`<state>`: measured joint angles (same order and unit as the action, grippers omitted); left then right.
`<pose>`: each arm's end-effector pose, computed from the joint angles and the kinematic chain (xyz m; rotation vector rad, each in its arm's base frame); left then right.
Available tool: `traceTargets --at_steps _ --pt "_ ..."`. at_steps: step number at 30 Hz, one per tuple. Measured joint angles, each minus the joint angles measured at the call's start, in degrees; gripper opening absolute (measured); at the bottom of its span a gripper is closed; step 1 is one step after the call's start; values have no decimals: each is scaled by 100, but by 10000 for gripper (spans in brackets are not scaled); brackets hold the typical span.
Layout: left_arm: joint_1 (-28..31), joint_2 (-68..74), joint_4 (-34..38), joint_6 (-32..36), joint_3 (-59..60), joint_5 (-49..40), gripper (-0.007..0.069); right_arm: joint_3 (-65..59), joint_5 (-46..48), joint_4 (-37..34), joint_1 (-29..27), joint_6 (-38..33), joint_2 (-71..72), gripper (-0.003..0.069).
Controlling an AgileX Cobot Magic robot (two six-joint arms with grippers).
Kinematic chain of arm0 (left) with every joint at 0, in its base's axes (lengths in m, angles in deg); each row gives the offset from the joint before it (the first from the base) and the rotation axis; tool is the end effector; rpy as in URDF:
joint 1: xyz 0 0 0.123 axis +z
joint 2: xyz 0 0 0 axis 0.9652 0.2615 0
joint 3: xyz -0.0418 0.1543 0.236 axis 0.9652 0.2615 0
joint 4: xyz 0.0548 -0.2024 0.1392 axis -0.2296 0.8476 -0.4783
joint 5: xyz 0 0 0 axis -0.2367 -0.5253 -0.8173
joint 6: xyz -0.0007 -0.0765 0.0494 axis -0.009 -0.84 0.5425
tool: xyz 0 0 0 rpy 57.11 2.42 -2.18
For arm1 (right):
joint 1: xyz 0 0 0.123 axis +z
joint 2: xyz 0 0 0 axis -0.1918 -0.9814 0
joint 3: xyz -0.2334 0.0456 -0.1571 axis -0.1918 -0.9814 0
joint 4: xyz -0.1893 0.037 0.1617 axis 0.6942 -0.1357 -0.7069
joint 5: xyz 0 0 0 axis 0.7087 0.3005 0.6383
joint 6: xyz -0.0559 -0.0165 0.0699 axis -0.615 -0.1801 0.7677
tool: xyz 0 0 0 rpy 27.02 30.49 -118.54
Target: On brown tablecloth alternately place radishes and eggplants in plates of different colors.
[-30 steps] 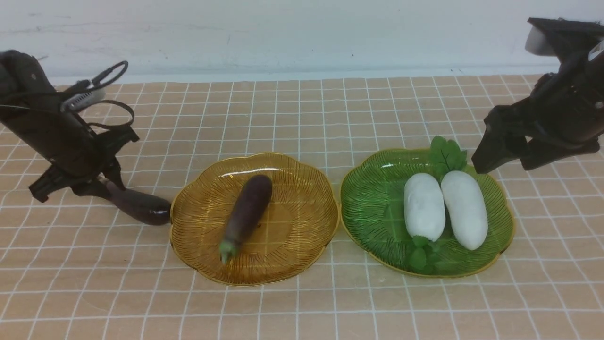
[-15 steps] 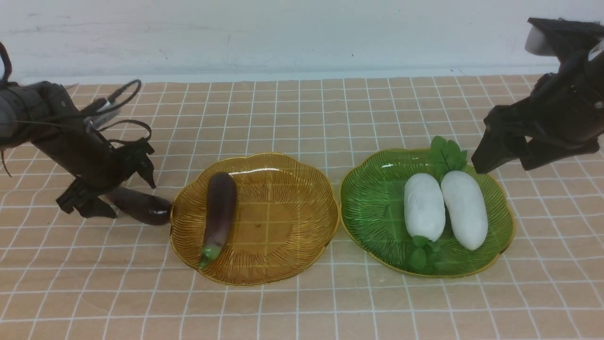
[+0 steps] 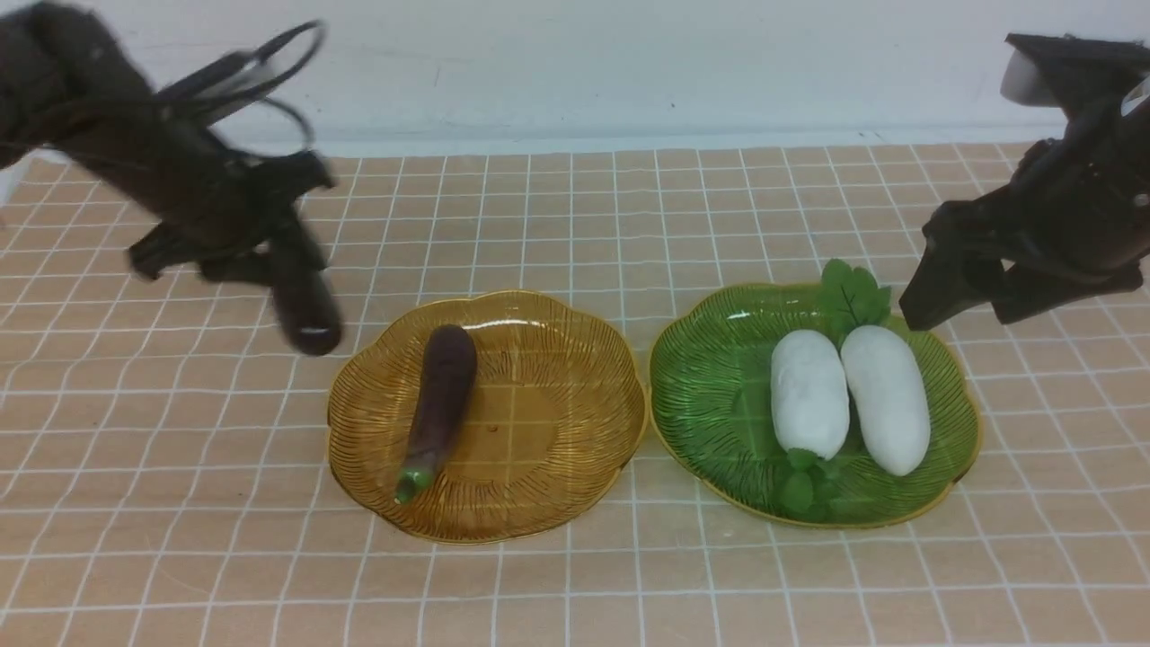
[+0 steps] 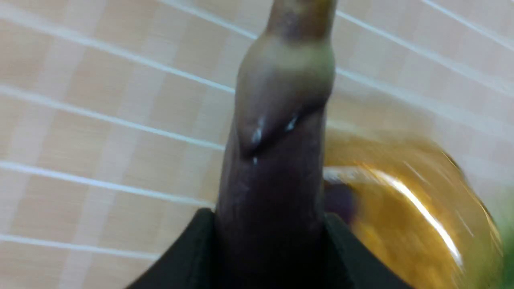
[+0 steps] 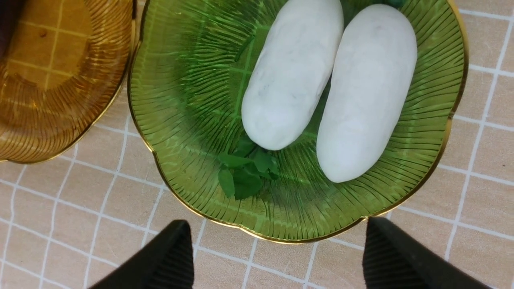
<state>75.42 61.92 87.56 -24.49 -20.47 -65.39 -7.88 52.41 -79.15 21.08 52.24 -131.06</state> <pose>0.4231 -0.0189 0.2625 -0.5401 2.6359 -0.4845 0.3038 0.0759 0.3250 -0.3094 2.8577 0.3808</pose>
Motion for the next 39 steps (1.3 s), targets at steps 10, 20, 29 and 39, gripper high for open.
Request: traceTargets --at_steps 10,20,29,39 --pt "-1918 599 -569 979 -41 -196 327 -88 -12 389 0 67 386 332" --pt "-2214 850 -937 1140 -260 -230 627 -3129 -1676 482 0 108 4060 -13" --pt "-2214 850 -945 1097 -894 -1094 292 -5980 -6330 -413 0 -695 6127 -15" --pt "-2214 850 -977 1097 -963 -1238 -1 -6000 -6485 -513 0 -727 6134 -15"
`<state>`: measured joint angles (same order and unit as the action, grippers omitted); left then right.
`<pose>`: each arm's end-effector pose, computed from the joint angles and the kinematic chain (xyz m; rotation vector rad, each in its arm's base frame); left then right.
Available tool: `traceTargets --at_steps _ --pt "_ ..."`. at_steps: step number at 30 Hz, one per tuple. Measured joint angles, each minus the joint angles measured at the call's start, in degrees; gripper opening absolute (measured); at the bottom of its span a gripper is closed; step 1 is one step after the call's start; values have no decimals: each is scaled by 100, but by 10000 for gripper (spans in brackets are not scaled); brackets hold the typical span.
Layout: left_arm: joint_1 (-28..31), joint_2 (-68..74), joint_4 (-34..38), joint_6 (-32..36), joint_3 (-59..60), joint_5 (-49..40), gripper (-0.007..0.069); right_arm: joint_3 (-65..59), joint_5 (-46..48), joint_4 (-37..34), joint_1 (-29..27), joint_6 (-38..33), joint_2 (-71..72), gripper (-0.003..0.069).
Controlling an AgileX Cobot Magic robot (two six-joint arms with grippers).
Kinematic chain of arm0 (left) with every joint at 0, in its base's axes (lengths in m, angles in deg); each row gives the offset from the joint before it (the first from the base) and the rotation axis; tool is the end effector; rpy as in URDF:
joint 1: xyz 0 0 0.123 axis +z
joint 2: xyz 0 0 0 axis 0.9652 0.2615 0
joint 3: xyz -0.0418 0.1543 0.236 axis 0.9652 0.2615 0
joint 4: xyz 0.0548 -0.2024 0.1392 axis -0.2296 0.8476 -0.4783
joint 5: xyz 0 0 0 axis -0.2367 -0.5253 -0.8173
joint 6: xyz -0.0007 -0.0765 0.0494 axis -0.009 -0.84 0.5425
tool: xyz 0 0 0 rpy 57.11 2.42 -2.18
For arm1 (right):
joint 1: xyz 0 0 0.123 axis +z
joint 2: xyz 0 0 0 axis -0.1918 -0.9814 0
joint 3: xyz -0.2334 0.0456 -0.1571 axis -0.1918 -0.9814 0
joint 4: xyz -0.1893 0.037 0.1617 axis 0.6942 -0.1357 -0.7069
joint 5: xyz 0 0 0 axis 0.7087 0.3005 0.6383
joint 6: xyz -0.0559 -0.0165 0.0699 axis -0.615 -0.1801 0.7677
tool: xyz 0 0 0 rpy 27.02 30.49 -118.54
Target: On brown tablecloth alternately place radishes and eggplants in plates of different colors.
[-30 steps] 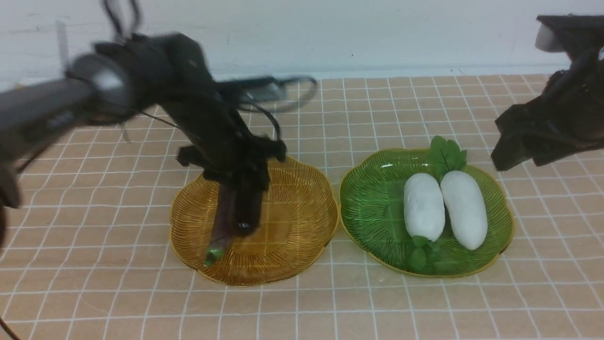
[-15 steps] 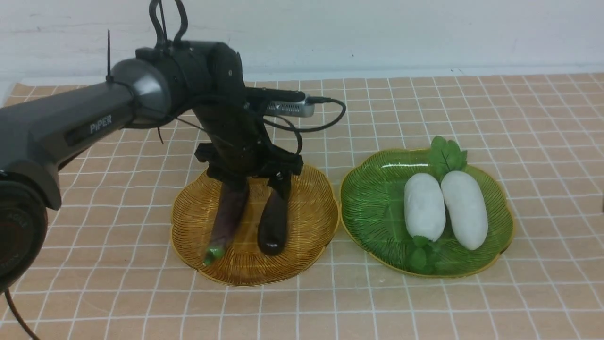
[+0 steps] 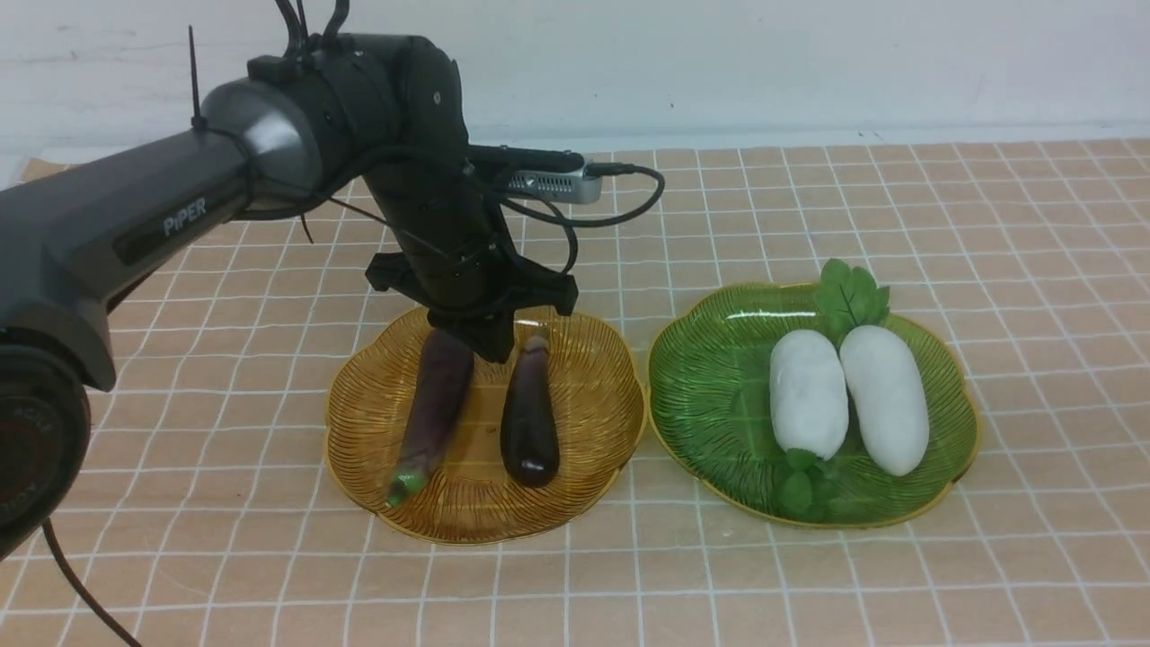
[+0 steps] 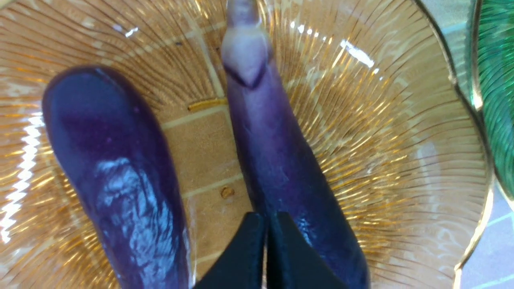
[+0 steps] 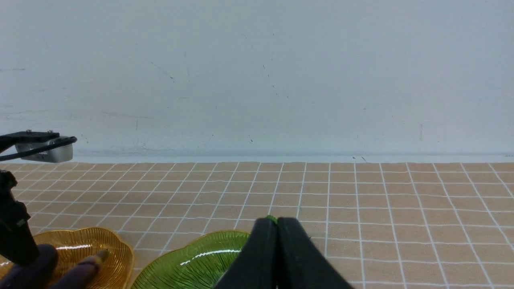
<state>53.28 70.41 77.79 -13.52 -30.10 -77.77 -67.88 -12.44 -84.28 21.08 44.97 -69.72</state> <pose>0.4061 -0.1746 0.2362 0.3915 2.8827 -0.2989 0.1092 0.0230 0.2882 -0.0719 1.7298 0.2552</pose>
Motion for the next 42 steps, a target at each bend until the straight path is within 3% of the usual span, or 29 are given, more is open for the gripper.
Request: traceTargets --at_steps 13,18,24,30,42 --pt "0 0 -45 49 -102 -178 -4 -84 151 281 0 -4 378 -15" --pt "0 -186 -76 179 -404 -504 -4 -1085 324 1255 -170 -4 1681 -15" --pt "0 -895 -105 433 -671 -674 -4 -2119 1064 1185 -451 -4 2733 -15" --pt "0 -1886 -263 515 -588 -733 -4 -2248 1415 1253 -454 -4 2905 -15" --pt "0 -5166 -771 517 2599 -797 -4 -2248 1550 1253 -454 -4 2905 -15"
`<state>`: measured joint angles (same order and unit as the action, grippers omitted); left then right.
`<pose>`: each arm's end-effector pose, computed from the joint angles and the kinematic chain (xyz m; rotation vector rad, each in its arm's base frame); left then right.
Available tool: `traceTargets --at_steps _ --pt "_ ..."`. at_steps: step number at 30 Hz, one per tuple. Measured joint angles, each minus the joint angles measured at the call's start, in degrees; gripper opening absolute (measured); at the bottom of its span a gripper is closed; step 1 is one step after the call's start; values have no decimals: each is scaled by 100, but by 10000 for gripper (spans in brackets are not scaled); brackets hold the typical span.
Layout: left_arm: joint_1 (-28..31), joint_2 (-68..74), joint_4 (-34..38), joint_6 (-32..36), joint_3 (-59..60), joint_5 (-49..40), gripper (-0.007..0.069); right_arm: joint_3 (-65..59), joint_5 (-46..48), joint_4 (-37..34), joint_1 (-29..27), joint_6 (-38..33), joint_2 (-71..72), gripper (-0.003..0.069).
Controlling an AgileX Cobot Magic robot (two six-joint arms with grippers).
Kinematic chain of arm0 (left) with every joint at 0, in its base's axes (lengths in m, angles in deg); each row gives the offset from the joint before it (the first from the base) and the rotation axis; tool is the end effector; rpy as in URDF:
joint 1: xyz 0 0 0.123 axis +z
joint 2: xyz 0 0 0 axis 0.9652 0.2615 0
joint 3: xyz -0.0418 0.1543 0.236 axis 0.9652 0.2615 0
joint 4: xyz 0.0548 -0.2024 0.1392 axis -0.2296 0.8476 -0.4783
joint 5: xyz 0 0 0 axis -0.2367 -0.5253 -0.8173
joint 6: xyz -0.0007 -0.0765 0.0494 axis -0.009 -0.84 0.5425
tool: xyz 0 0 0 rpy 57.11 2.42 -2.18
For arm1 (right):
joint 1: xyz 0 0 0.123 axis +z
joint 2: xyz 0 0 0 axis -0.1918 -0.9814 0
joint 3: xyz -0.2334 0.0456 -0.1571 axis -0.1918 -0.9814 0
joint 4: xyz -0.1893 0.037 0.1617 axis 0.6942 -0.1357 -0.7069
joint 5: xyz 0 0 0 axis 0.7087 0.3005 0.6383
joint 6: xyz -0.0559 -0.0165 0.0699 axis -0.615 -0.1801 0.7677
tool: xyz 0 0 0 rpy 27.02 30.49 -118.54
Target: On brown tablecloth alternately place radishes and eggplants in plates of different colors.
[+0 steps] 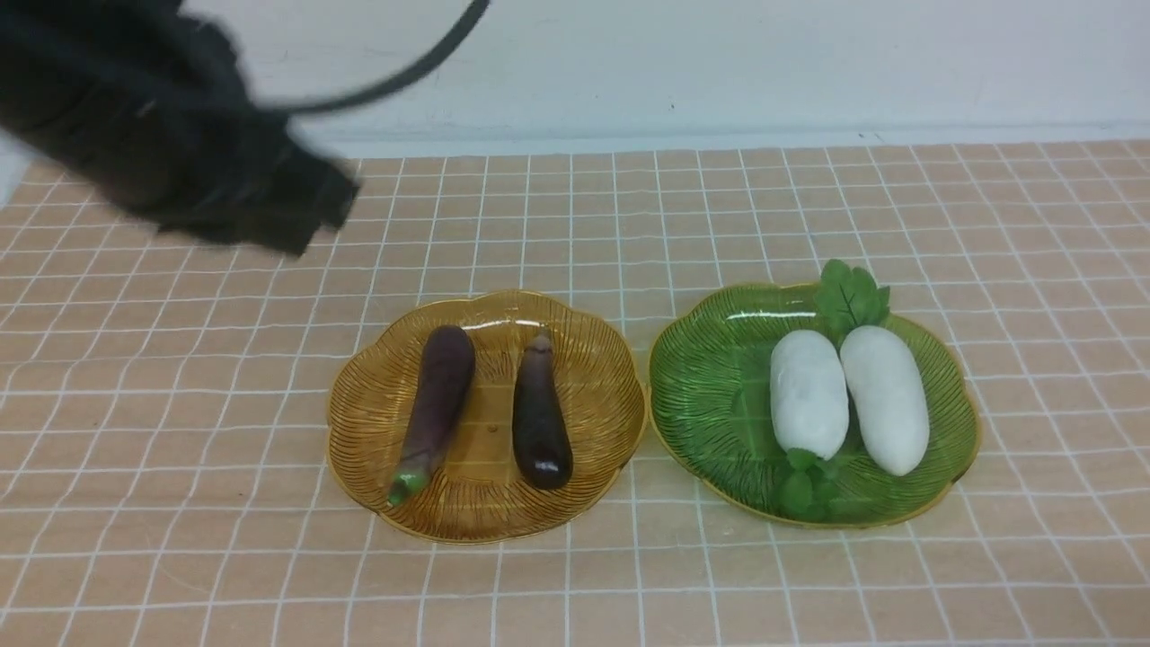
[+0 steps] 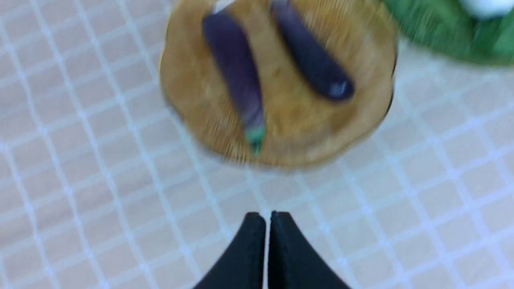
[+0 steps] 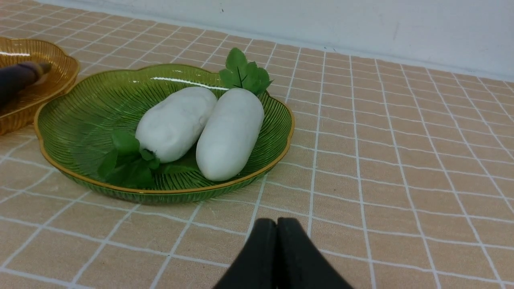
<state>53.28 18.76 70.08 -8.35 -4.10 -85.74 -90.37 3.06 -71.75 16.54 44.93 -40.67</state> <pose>0.1956 -0.0798 0.4025 0.5291 2.5297 -0.1622 0.0516 0.0094 0.1700 -0.2177 1.8719 0.0411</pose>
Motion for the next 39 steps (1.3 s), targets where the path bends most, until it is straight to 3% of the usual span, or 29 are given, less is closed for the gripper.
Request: traceTargets --at_steps 9,18,22,25,29,39 --pt "0 -1864 -293 -25 2043 58 -4 0 0 -26 0 16 0 -15" --pt "0 -3685 -287 -112 3840 777 -4 0 17 -164 0 133 0 -15" --pt "0 -4551 -287 -609 4494 1996 -4 0 17 -174 0 133 0 -15" --pt "0 -4901 -287 -1058 5122 3700 -4 0 17 -174 0 133 0 -15" --pt "0 -4936 -292 -1214 5667 4836 -4 0 22 -174 0 133 0 -15" --pt "0 -4936 -657 -1173 5877 4830 -4 0 22 -188 0 135 0 -15"
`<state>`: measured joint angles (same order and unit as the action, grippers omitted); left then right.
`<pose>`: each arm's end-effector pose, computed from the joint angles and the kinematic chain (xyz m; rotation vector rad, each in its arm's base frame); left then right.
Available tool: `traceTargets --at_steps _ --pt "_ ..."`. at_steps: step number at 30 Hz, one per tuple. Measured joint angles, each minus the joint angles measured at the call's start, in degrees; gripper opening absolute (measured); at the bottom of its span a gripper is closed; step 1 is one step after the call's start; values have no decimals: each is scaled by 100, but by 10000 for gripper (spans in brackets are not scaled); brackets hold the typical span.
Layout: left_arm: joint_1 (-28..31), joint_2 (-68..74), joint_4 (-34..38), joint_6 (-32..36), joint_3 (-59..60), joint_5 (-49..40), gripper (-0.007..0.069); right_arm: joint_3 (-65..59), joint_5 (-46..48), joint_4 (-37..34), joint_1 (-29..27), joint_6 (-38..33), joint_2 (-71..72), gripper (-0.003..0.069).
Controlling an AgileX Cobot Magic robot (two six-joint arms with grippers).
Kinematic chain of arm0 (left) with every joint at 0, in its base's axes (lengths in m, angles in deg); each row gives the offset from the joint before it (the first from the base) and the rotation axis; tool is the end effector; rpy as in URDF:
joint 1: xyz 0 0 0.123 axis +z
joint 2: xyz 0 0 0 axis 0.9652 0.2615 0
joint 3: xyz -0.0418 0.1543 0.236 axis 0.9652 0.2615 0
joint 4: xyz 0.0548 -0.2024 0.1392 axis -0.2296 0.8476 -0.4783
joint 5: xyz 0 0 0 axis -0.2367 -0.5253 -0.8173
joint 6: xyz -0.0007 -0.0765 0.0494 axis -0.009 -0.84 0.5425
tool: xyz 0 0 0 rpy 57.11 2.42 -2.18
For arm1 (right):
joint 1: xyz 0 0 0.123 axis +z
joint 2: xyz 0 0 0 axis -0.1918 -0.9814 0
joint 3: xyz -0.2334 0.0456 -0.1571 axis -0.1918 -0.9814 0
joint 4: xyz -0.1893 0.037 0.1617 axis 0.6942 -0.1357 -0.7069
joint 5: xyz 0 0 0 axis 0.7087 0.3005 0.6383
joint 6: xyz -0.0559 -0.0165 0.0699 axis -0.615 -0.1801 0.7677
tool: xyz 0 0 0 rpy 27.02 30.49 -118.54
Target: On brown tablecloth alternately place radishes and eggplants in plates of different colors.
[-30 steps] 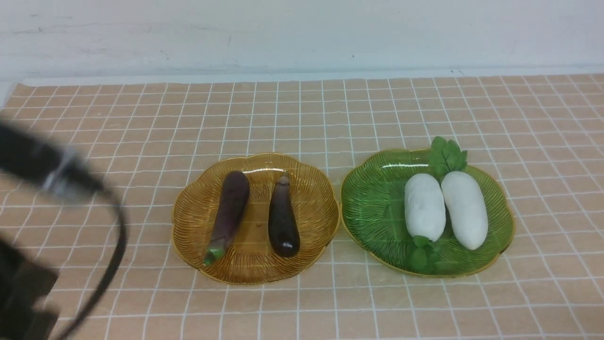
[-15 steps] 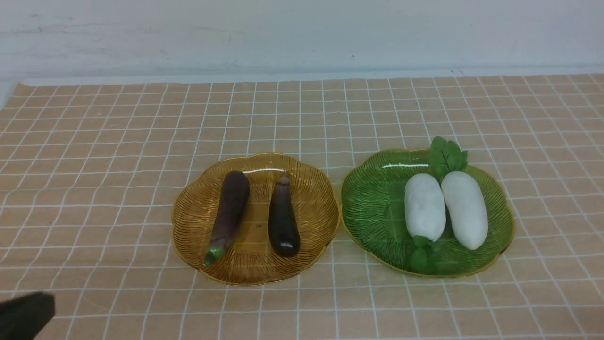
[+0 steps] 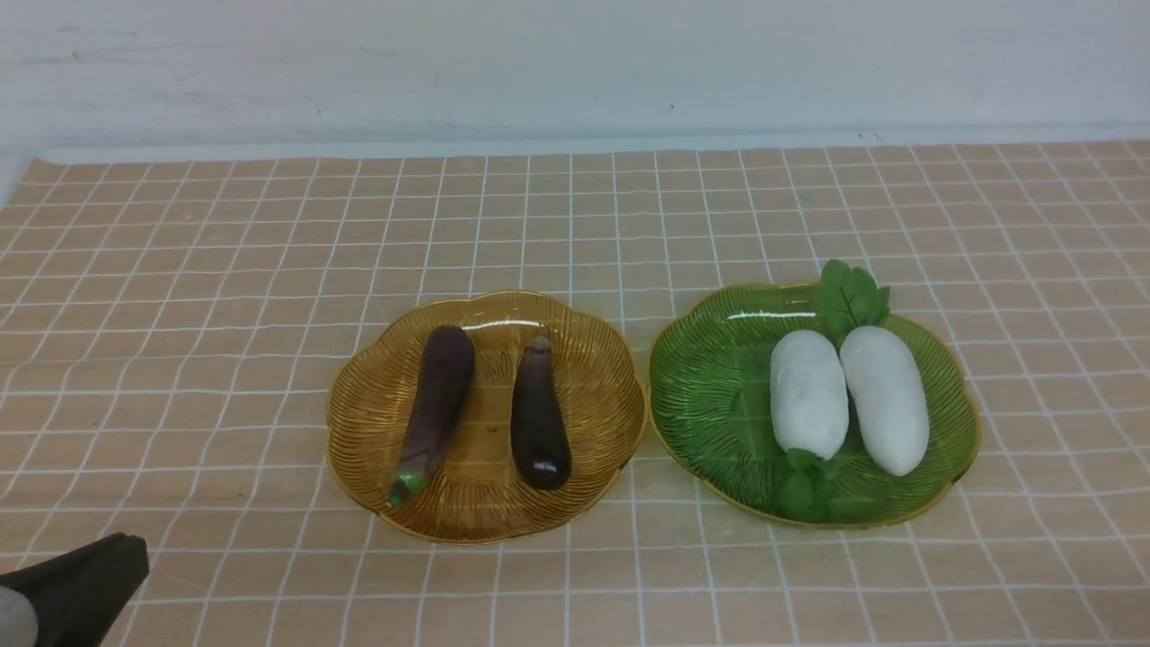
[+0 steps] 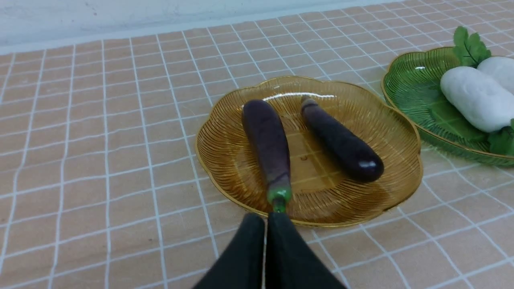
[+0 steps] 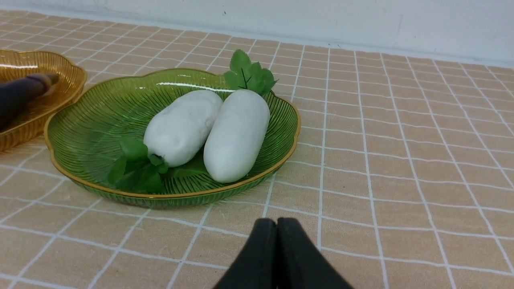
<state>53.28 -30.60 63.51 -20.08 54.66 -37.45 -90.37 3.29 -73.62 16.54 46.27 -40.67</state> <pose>0.0725 -0.0252 0.2572 0.2514 1.8894 -0.2819 0.0514 0.0105 0.1698 -0.1765 1.8792 0.0898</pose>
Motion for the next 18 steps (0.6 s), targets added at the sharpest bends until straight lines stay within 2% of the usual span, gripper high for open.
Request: traceTargets --at_steps 6,18 --pt "294 -74 -103 39 495 400 -4 0 0 -2 0 0 0 -15" --pt "2046 -1748 351 331 1846 595 -4 0 0 -2 0 5 0 -15"
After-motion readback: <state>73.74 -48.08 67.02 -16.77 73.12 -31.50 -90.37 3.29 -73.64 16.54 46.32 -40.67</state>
